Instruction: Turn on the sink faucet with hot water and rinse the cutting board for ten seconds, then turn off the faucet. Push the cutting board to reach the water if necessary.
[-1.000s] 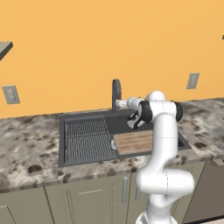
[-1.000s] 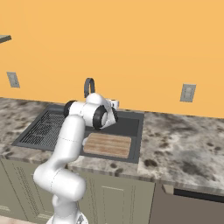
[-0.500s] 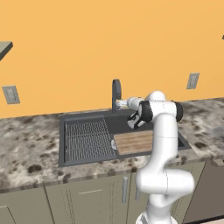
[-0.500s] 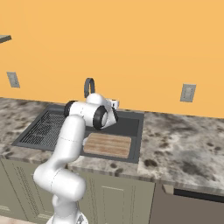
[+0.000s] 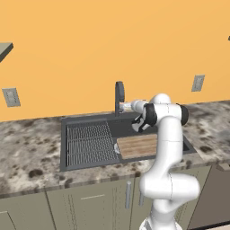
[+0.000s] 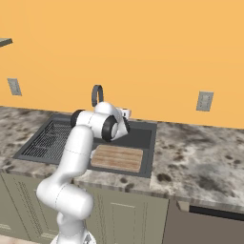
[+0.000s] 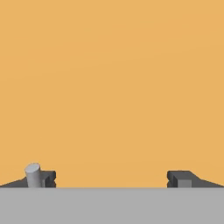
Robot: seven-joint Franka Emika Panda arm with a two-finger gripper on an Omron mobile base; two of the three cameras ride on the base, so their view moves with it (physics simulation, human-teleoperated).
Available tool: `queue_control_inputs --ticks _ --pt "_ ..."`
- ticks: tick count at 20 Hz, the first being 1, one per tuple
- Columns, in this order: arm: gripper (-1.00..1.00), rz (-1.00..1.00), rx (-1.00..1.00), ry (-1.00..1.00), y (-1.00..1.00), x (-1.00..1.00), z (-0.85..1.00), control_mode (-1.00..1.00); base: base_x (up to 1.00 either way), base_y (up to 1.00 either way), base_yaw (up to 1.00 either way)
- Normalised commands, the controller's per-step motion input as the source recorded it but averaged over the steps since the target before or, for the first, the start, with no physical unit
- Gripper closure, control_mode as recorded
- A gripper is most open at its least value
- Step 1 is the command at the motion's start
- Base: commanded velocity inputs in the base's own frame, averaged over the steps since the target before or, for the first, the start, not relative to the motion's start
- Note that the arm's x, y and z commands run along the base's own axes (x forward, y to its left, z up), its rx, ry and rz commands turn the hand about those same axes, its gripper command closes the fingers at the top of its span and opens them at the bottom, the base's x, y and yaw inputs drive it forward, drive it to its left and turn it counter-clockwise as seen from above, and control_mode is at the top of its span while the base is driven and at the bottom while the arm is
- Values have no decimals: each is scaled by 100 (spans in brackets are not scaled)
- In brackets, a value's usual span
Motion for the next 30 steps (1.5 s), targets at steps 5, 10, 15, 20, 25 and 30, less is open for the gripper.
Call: queue_control_inputs --ticks 5,10,15,20,25,30 --pt "-100 4 0 0 -72 -4 0 -100 0 0 0" --pt "-100 2 0 0 -65 -7 0 -100 0 0 0" --pt "-100 2 0 0 -67 -6 0 -100 0 0 0" --pt "-100 4 0 0 -79 -12 0 -100 0 0 0" --pt "-100 2 0 0 -88 -15 -1 -100 0 0 0" --pt "-100 2 0 0 -87 -21 -8 -100 0 0 0"
